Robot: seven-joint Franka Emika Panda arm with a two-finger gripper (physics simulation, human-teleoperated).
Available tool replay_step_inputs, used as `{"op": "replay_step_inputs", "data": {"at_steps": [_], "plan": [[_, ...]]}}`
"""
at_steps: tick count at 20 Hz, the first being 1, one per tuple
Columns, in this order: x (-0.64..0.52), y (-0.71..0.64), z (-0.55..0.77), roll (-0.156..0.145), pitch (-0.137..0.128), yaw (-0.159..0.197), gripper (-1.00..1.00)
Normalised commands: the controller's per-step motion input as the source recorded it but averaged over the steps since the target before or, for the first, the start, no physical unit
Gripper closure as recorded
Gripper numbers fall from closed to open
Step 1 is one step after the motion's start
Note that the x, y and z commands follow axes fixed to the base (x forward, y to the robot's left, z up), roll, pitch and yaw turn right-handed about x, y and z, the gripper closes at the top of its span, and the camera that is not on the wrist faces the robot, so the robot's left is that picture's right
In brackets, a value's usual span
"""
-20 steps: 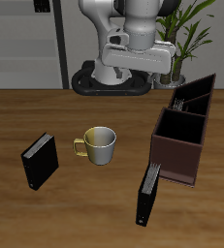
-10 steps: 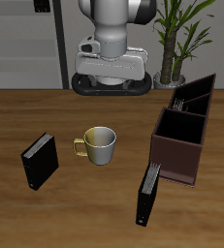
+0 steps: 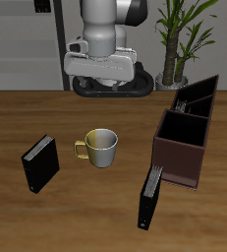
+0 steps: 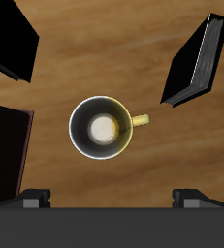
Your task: Place the yellow book into the left desk caddy's front compartment and place the white-yellow mug into the left desk caddy's right compartment
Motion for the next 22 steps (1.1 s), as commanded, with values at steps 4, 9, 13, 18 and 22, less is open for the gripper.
{"op": "replay_step_inputs", "data": {"at_steps": [4,9,13,18,22], "plan": [[0.00,-0.10,-0.15,0.032,-0.038,-0.002,-1.00],[0.03,-0.25,-0.14,0.020,-0.056,-0.050,-1.00],[-0.03,-0.17,-0.02,0.033,-0.064,-0.029,-1.00],[0.00,-0.20,-0.12,-0.011,-0.052,-0.020,-1.00],[0.04,-0.08,-0.15,-0.020,-0.051,0.013,-1.00]]}}
